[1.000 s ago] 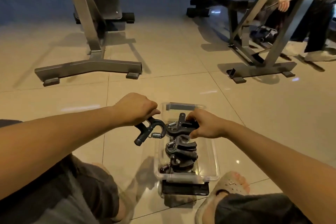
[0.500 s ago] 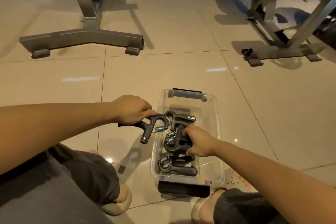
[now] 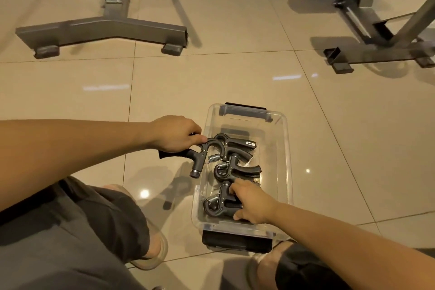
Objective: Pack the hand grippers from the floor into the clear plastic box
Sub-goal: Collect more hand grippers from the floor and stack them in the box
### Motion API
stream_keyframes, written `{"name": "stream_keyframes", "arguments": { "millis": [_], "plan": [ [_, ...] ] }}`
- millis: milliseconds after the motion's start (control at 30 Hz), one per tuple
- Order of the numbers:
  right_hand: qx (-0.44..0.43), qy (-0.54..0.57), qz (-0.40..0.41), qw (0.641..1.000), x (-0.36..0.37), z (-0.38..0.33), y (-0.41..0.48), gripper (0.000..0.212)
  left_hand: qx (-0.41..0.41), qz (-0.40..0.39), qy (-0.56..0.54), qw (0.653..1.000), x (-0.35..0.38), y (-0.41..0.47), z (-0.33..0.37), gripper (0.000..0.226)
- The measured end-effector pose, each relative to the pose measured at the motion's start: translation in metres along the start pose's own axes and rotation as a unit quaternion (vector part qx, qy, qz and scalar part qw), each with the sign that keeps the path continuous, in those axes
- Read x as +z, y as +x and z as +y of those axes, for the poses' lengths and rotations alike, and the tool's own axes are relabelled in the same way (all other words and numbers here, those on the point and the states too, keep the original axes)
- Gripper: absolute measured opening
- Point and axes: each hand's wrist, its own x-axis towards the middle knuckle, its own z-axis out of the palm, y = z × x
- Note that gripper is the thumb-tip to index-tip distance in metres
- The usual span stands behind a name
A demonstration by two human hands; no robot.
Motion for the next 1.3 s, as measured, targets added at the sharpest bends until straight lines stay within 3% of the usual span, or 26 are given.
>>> {"name": "stream_keyframes", "arguments": {
  "millis": [667,800,900,1000,1100,1167,1300],
  "plan": [
    [0.007,0.045,-0.007,0.999,0.004,0.001,0.007,0.048,-0.02,-0.01,-0.065,0.998,-0.005,-0.014,0.01,0.04],
    [0.037,0.151,0.027,0.987,-0.021,-0.005,0.008,0.048,-0.052,-0.021,-0.135,0.989,-0.004,-0.013,0.006,0.033],
    [0.046,0.332,0.081,0.939,-0.059,-0.011,0.012,0.04,-0.083,-0.025,-0.248,0.965,-0.004,-0.012,0.004,0.019],
    [0.029,0.523,0.096,0.846,-0.1,-0.02,0.011,0.033,-0.106,-0.007,-0.321,0.941,-0.008,-0.011,0.007,0.013],
    [0.021,0.614,0.114,0.781,-0.126,-0.026,0.008,0.021,-0.118,0.009,-0.352,0.928,-0.013,-0.011,0.01,0.014],
    [0.021,0.642,0.132,0.755,-0.133,-0.029,0.008,0.012,-0.12,0.018,-0.374,0.92,-0.016,-0.011,0.013,0.018],
    [0.029,0.635,0.181,0.75,-0.142,-0.032,0.009,0.019,-0.102,0.019,-0.434,0.895,-0.018,-0.011,0.02,0.02]
  ]
}}
